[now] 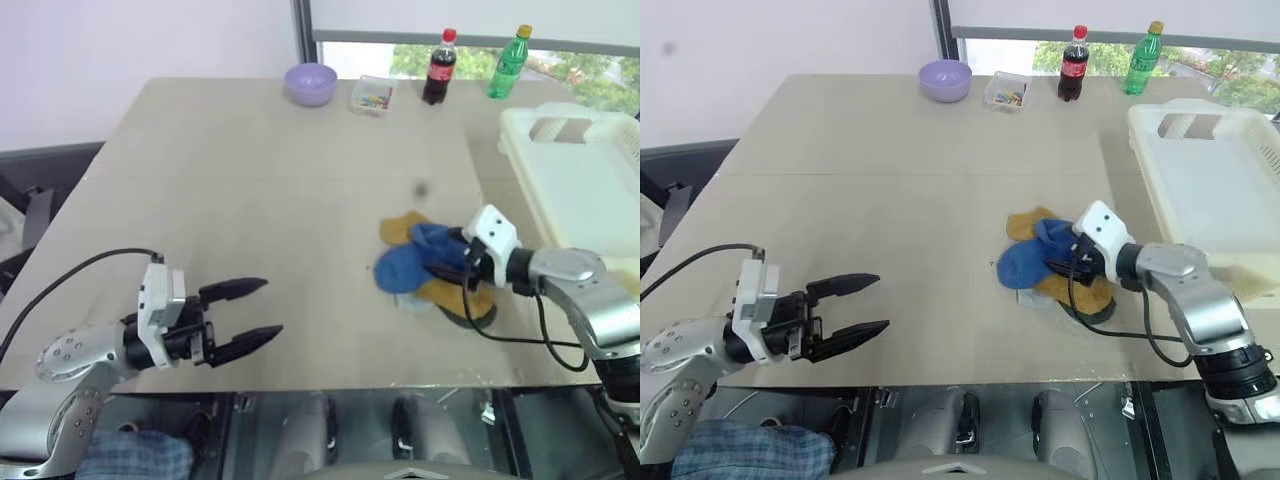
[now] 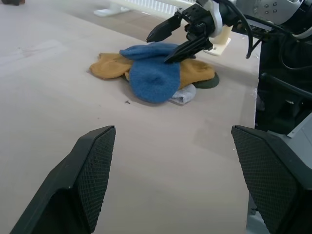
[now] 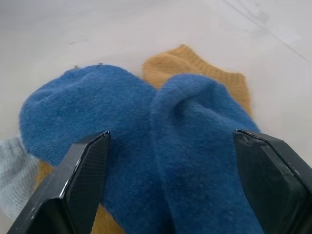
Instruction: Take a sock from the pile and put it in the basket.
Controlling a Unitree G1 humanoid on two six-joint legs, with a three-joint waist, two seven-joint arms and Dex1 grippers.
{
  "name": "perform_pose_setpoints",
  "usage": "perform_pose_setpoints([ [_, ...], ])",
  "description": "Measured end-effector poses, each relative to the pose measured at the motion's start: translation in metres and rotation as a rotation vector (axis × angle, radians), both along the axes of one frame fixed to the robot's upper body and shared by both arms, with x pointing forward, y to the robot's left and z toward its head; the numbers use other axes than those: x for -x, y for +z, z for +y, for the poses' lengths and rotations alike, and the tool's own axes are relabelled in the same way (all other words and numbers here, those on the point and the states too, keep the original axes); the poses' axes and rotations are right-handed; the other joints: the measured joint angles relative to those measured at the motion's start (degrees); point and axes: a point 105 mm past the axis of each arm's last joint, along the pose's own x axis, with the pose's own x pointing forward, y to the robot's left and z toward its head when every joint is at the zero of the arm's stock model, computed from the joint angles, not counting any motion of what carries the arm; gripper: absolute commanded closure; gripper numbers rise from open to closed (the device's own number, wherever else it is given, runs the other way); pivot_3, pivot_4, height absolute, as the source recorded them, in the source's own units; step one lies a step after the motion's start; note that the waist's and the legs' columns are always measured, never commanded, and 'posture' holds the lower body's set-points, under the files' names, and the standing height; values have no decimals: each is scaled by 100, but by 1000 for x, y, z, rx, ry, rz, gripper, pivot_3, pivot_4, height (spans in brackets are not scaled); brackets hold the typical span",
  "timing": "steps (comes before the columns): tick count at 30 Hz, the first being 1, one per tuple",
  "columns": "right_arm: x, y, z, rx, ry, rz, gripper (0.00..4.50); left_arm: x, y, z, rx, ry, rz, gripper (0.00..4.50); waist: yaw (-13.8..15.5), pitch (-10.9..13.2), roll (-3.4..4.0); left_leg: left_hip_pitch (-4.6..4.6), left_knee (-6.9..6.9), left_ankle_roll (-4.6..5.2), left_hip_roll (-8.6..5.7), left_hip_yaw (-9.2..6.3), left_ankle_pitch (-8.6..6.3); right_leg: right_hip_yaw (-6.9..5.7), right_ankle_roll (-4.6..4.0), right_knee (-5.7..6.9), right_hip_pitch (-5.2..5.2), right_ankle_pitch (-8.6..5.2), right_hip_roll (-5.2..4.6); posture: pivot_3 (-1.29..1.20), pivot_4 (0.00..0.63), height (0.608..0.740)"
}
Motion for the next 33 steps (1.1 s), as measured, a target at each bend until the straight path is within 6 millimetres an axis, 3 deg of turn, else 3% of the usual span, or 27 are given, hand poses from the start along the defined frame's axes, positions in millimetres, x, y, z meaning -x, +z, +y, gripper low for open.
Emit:
perform_pose_setpoints([
  [4,-7,4,6,14,-8,-19,1487,2,-1,-3,15,6,2,397,-2,0,0,2,1,-1,1,1,1,1,-4,3,0,3,0,0,150,733],
  [10,-10,2,6,31,-16,-18,4427,2,-3,-3,15,14,6,397,11,0,-1,1,1,-5,-1,2,3,2,-7,2,1,5,-1,0,150,733],
  [17,-9,-1,4,52,-18,-16,4427,2,-5,-4,16,13,10,397,5,0,-1,1,1,-4,0,2,3,2,-5,2,0,3,1,0,150,733],
  [22,-3,9,20,11,30,-12,4427,1,-5,-5,12,8,10,397,-3,0,-1,1,0,-4,1,2,2,3,-5,3,0,5,1,0,150,733],
  [28,3,21,78,-41,153,-7,4427,-2,-6,-3,16,10,9,397,-92,1,-2,4,0,-6,7,-2,4,2,-8,7,-1,8,8,0,150,733],
  [33,21,24,152,-88,328,14,4427,-5,-6,3,14,32,8,397,-154,1,-3,4,0,-28,8,-2,17,2,8,10,-1,19,8,0,150,733],
])
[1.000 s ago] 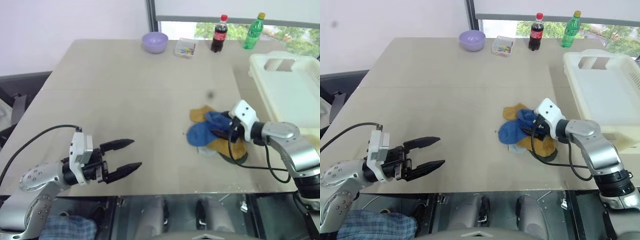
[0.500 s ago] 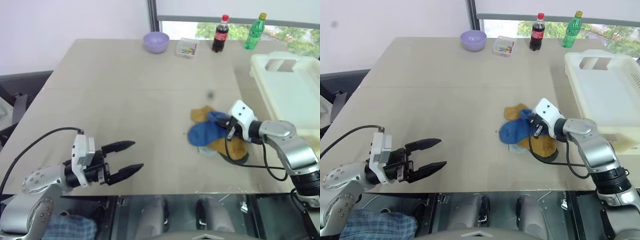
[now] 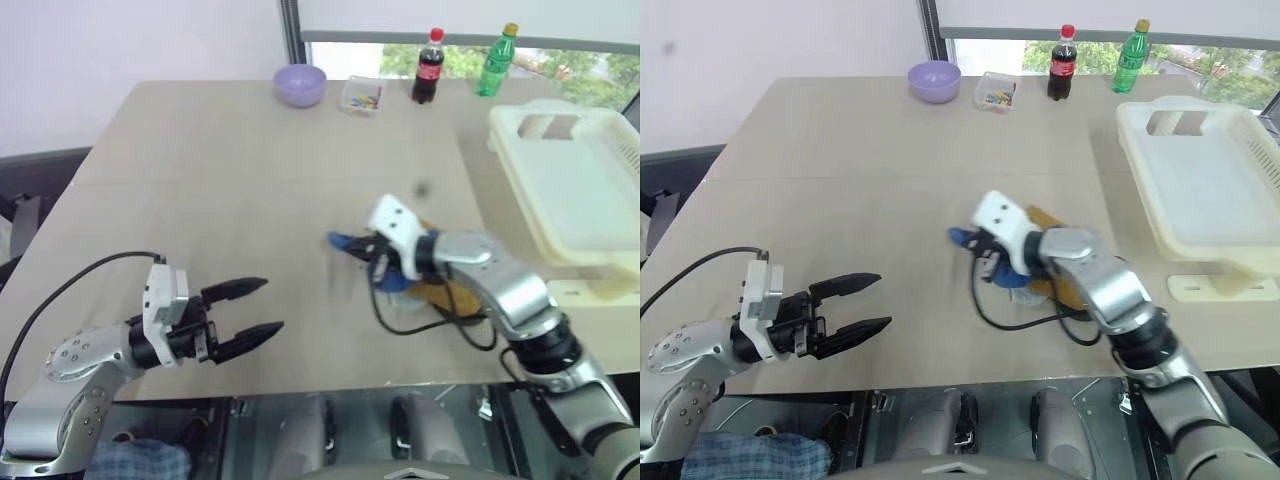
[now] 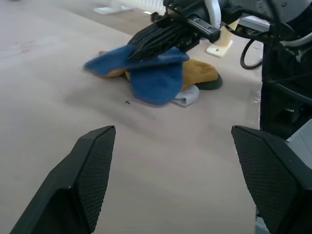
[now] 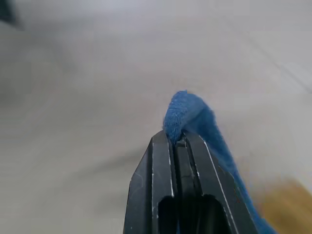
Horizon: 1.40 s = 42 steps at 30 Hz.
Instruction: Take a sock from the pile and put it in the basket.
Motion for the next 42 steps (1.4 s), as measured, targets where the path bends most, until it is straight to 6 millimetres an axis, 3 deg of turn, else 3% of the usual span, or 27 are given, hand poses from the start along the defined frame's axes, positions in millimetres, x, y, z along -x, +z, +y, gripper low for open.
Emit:
perform_pose_setpoints([
  [5,1,-19,59,36,48,63,4427,3,-2,8,-13,35,8,397,-10,-2,-5,0,0,-5,0,1,2,0,0,0,0,1,-1,0,150,733],
  [8,4,-19,78,33,71,65,3532,5,-2,13,-17,66,8,397,10,-2,-5,-2,0,-8,-4,-1,4,-3,0,0,0,1,-8,0,150,733],
  [13,18,0,92,-35,141,55,1081,8,-5,13,-4,82,12,397,-7,-5,-11,-2,-2,-10,-5,-1,3,-3,0,-1,-1,2,-11,0,150,733],
  [17,14,19,71,-46,124,-9,1081,7,-5,13,-1,97,8,397,7,-6,-13,-1,-2,-34,-6,-7,-10,-11,-19,-2,-1,-9,-15,0,150,733],
  [20,3,26,41,-29,67,-29,1081,6,-4,13,0,96,3,397,12,-7,-13,-1,-2,-34,-7,-7,-10,-11,-19,-1,0,-10,-13,0,150,733],
  [25,-17,-7,-43,135,-123,10,1081,4,-2,13,1,91,-7,397,20,-6,-17,-6,-3,-7,-14,-1,2,-9,-19,-9,1,-11,-19,0,150,733],
  [27,-18,-22,-67,188,-165,38,1081,2,-1,13,4,87,-11,397,-11,-4,-17,-6,-7,-5,-9,1,1,-6,-18,-8,-3,-10,-12,0,150,733],
  [30,-15,-28,-71,191,-164,43,1081,0,1,13,6,82,-21,397,-61,-4,-17,-3,-9,14,7,-1,-9,-4,-14,-2,-8,-9,8,0,150,733],
  [36,-7,-29,-32,119,-82,3,1081,-5,2,15,2,70,-27,397,-81,-4,-17,0,-7,5,29,-2,-4,-5,-14,1,-7,-8,23,0,150,733],
  [42,-7,-37,-22,108,-93,75,1081,-8,3,19,-5,72,-24,397,-21,-4,-18,-4,-7,-14,19,1,6,-4,-18,-3,-7,-8,9,0,150,733],
])
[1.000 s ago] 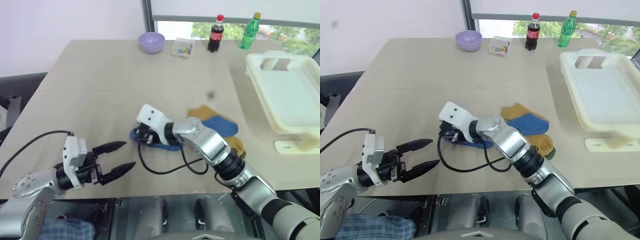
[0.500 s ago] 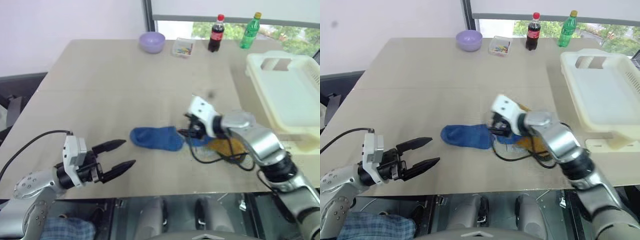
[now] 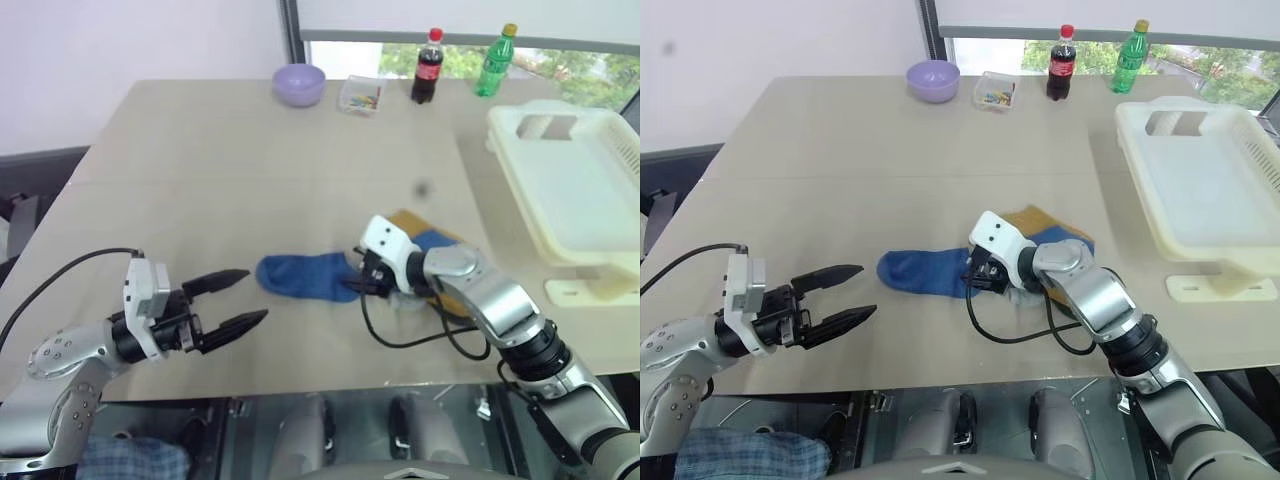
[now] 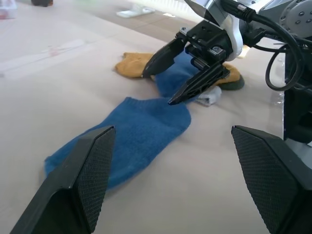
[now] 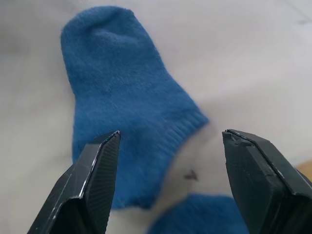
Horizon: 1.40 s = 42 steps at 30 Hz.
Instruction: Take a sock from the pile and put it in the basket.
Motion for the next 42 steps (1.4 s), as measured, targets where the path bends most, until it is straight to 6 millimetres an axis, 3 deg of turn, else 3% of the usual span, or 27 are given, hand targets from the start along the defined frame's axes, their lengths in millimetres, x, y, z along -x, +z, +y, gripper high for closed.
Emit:
perform_pose_setpoints([
  [1,0,-8,-3,32,-9,32,1466,1,-2,1,0,3,9,397,20,0,0,0,0,0,-1,0,-1,0,-5,-1,0,-3,-2,0,150,733],
  [2,0,-9,-3,34,-9,34,1466,1,-2,1,0,3,10,397,20,0,0,0,-1,2,-1,0,-1,0,-5,-1,0,-3,-2,0,150,733],
  [5,3,-16,-7,72,-9,66,2714,3,-4,1,0,8,18,397,22,1,0,-1,-1,10,0,-2,-6,-1,-6,0,-1,-4,-3,0,150,733],
  [8,7,-19,-4,84,21,68,4249,2,-4,1,0,9,19,397,22,1,1,0,-1,17,0,-4,-10,-3,-6,1,-1,-4,-1,0,150,733],
  [9,8,-19,-3,85,35,64,4437,2,-4,1,0,10,19,397,22,1,1,0,-1,17,1,-4,-10,-3,-6,1,-1,-4,-1,0,150,733],
  [14,13,-19,-4,122,121,6,4437,2,-4,2,-1,11,18,397,27,1,0,0,0,17,-1,-3,-10,-3,-5,0,-1,-4,-2,0,150,733],
  [26,50,-17,-8,148,484,-57,4437,-1,-4,20,-22,81,0,397,32,3,-2,0,0,18,1,-4,-11,-4,0,0,0,-7,0,0,150,733],
  [34,55,-23,-11,174,430,41,4437,-2,-2,21,-19,69,-5,397,38,4,-4,0,0,17,2,-6,-11,-6,-7,-1,-1,-5,-7,0,150,733],
  [40,56,-27,6,64,270,160,4437,-3,-3,20,-25,58,-1,397,31,3,-5,0,0,11,4,-9,-14,-8,-8,1,-1,-4,-28,0,150,733],
  [42,56,-23,15,25,237,169,3853,-4,-2,20,-31,52,-4,397,33,3,-4,0,0,-6,4,-13,-24,-13,-8,1,-6,-4,-28,0,150,733],
])
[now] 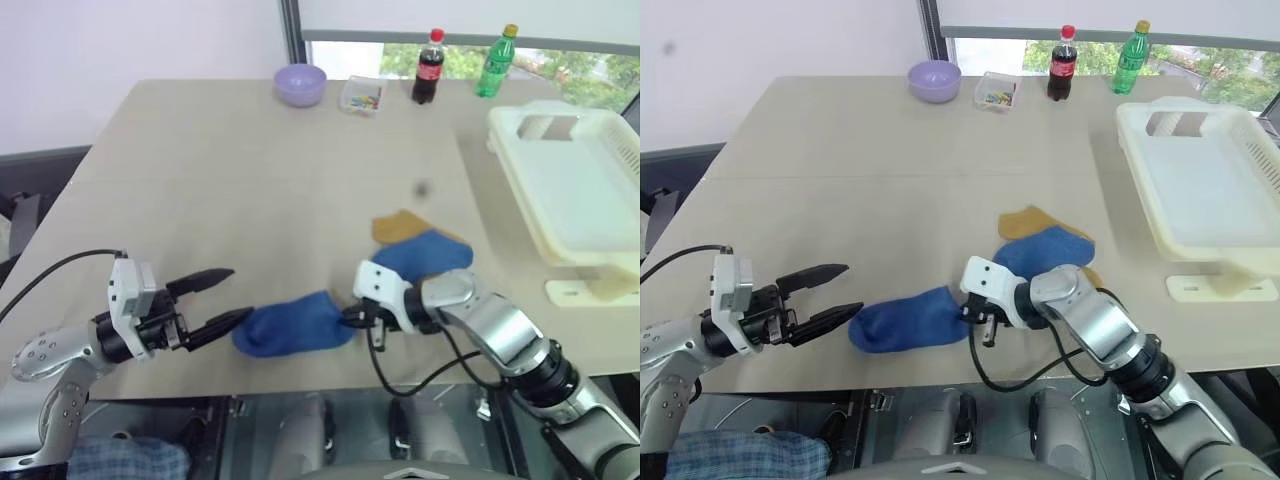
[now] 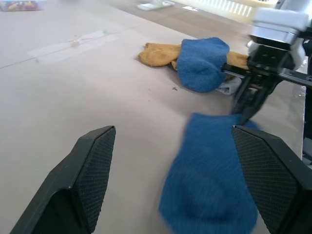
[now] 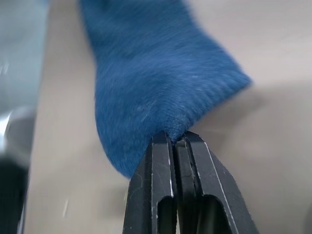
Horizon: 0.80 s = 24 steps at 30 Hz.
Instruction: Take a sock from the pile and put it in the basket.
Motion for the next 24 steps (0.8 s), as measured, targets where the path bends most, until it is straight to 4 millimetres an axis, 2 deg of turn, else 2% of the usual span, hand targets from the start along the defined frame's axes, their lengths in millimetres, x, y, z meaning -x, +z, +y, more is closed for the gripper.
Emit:
perform_pose_setpoints([
  [1,1,2,2,-11,-5,-1,3601,-1,0,0,-5,-1,-3,397,7,0,0,-1,0,0,-4,-1,0,-3,0,0,1,0,6,0,150,733],
  [4,2,3,-2,-11,-20,8,2348,-1,0,0,-6,-5,-1,397,17,0,-1,-5,0,11,-21,-2,7,-5,0,-2,2,0,3,0,150,733],
  [8,2,8,-20,-14,-45,22,2348,-3,1,-1,-6,-22,-4,397,16,2,-2,-8,0,25,-29,-4,12,-5,2,-6,3,0,-4,0,150,733],
  [11,1,26,-37,-23,-51,-18,2348,-5,0,-2,-8,-31,3,397,14,4,-2,-8,-1,27,-27,-11,11,-9,2,-5,4,-1,0,0,150,733],
  [15,-19,44,-54,15,-97,-152,2348,-7,-1,-4,-7,-43,5,397,1,6,-3,-5,0,27,-21,-11,11,-11,7,-4,3,-4,6,0,150,733],
  [19,-47,34,-83,139,-180,-248,2348,-8,0,-4,-9,-44,2,397,10,8,-6,-7,-1,27,-27,-9,11,-11,3,-6,5,-2,3,0,150,733],
  [24,-55,25,-87,170,-177,-286,2348,-9,1,-5,-13,-48,-3,397,5,9,-7,-16,-1,9,-27,-5,23,-8,13,-6,2,4,5,0,150,733],
])
